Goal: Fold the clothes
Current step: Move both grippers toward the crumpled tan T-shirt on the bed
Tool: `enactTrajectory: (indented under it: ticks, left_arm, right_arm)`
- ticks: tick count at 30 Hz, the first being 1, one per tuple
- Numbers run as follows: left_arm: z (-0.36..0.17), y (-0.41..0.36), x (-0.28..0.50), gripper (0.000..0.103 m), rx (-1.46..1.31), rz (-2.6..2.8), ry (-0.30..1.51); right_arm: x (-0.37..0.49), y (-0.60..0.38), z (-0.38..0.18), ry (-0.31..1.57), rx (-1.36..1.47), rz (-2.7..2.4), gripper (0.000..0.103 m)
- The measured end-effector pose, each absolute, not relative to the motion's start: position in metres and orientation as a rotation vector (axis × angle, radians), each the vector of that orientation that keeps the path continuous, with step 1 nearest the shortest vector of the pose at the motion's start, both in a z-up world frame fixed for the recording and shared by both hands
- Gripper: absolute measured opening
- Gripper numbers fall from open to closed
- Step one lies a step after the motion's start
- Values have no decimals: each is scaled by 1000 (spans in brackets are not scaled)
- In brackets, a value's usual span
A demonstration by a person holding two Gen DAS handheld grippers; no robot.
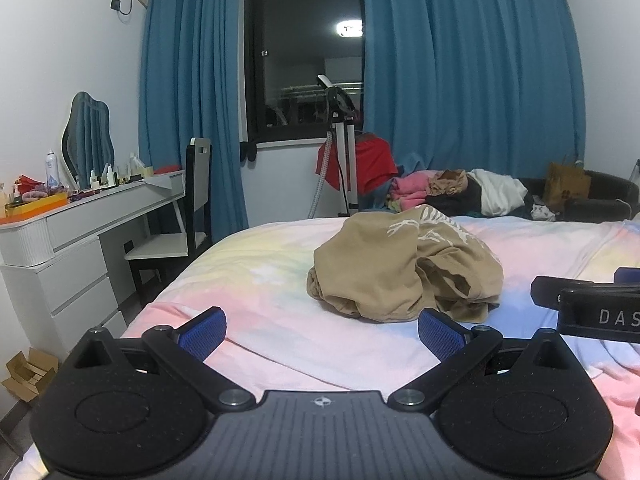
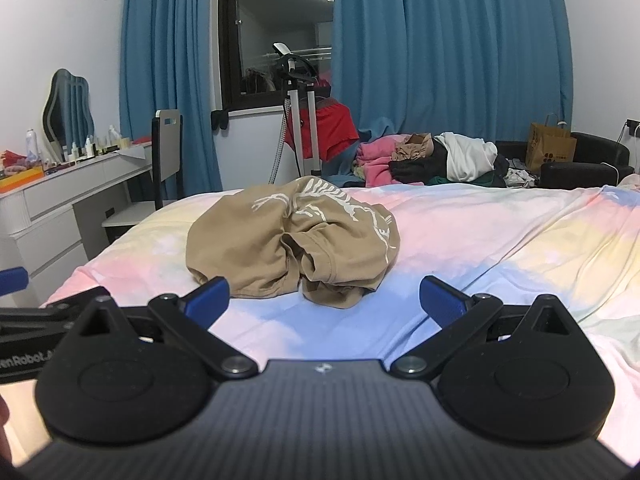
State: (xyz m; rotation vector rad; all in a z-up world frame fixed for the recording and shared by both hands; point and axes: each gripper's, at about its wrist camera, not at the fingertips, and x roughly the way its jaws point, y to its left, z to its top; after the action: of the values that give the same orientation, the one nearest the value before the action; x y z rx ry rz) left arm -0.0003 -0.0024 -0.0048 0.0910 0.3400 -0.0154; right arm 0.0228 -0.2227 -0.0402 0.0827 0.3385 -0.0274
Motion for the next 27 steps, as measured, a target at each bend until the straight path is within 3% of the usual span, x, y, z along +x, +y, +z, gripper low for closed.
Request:
enactTrajectory:
  ticks: [27]
  left_arm:
    - [-22, -3, 14, 103, 116, -23, 390]
  right_arm:
    - [20, -232, -34, 305, 170, -35, 103]
